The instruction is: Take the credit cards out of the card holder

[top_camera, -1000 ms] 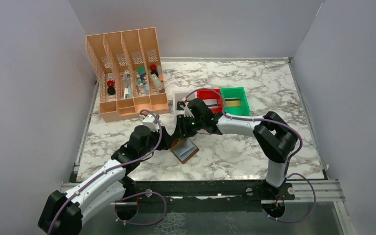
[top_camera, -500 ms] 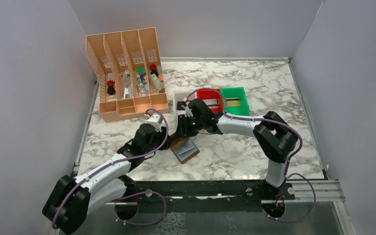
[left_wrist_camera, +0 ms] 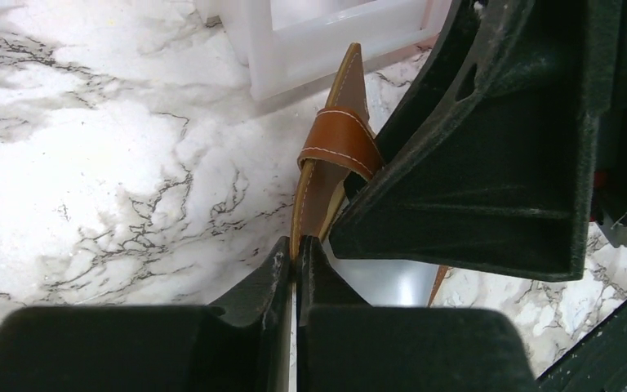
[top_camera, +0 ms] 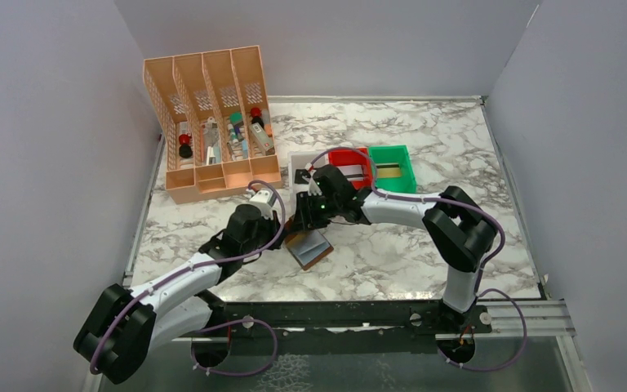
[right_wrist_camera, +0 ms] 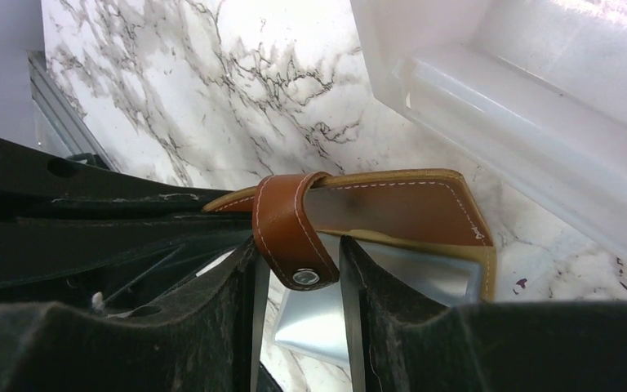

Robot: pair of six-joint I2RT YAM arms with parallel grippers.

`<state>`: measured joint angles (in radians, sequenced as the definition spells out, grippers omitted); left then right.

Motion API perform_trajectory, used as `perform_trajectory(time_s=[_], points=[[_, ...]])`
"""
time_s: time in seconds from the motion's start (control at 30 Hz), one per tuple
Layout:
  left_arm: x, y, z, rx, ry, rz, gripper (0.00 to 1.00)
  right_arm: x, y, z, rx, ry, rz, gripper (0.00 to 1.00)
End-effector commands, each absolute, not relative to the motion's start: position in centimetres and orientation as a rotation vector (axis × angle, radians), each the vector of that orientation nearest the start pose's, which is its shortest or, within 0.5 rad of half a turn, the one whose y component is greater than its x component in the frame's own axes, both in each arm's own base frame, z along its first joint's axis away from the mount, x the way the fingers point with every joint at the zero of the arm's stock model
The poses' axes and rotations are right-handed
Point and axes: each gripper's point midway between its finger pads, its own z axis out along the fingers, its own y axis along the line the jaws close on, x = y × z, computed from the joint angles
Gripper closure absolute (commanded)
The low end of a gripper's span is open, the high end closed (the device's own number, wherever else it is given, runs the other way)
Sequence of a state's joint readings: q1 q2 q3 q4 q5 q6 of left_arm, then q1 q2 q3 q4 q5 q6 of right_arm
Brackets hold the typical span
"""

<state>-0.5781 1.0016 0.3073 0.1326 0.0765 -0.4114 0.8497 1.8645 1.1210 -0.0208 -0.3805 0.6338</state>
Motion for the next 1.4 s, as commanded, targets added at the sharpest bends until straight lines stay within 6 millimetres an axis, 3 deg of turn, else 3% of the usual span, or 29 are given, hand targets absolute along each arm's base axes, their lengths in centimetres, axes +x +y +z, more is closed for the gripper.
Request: perform_trajectory(time_s=[0.0,0.2,0.47,0.63,0.77,1.07,1.37], points=[[23.4,-19.5,7.6,0.231,2.143,-0.707,1.0,23.9,40.0,8.2,-0.505,2.484,1.087,0.57],[22.3,-19.1,6.9,0.039,2.194,-0.773,1.0,23.1,38.5,9.6,-0.483,2.464,1.066,0.48],[20.0,-18.3,6.1,-0.282,2.211,-0.901,1.0,20.7,34.5,9.8,-0.292,2.478,1.052,0.4],[18.5,-18.6,6.1,-0.393,2.16,-0.977,1.0,17.8,34.3,9.3,-0.201,2.494,1.257,0.38],[18.1,-18.8,6.0,-0.413,2.149,-0.944,1.0,17.0,34.2,8.5,-0.112,2.503,1.331,0.4],[18.2,-18.8,5.3,-0.413,2.19,-0.863,1.0,16.2,32.2,5.3,0.099,2.604,1.255,0.43],[18.1,-19.0,5.5,-0.39,2.182,-0.874,1.0,16.1,33.0,5.2,0.028,2.615,1.269,0.47]])
